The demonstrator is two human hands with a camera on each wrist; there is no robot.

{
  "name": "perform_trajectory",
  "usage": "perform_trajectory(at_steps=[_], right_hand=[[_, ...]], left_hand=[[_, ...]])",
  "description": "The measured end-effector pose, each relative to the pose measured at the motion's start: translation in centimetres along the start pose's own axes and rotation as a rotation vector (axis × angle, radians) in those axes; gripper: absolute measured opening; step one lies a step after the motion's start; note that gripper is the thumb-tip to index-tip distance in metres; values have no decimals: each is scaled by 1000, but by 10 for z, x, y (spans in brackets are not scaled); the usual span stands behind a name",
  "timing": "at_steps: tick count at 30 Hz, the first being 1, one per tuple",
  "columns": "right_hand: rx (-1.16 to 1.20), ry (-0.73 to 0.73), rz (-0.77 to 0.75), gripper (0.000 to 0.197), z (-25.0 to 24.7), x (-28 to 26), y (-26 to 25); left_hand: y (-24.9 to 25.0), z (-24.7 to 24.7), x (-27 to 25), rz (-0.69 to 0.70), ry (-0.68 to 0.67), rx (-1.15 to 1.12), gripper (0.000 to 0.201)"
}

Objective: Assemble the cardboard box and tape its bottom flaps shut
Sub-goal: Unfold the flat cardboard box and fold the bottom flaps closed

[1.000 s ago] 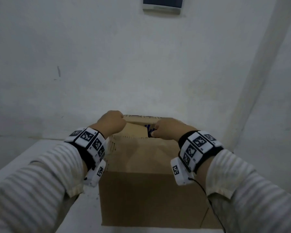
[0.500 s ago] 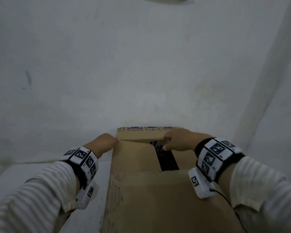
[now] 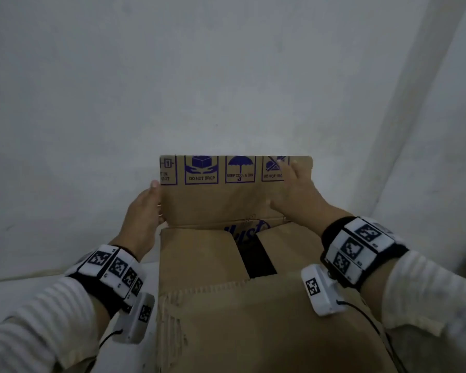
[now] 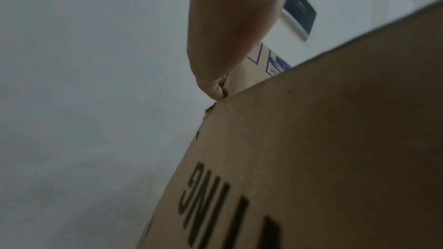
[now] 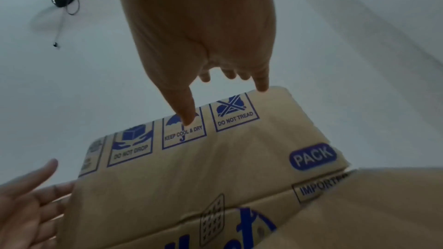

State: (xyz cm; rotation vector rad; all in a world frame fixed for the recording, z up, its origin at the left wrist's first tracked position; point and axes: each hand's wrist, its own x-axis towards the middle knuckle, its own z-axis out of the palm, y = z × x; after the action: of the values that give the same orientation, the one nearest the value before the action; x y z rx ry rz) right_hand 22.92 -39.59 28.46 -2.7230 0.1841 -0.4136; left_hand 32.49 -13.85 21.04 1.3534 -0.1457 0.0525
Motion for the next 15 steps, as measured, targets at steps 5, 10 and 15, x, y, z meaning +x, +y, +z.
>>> perform_trajectory(at_steps=[5, 10, 15], right_hand=[[-314, 115, -46, 77, -2, 2, -4], [-464, -135, -101, 28, -11, -1, -10], [-669, -470, -228, 39, -17, -14, -12]], left_hand=[[5, -2, -27, 164, 4, 118, 56], [-1, -8, -61, 276, -69, 245, 71], [-13, -13, -90, 359, -80, 414, 57]])
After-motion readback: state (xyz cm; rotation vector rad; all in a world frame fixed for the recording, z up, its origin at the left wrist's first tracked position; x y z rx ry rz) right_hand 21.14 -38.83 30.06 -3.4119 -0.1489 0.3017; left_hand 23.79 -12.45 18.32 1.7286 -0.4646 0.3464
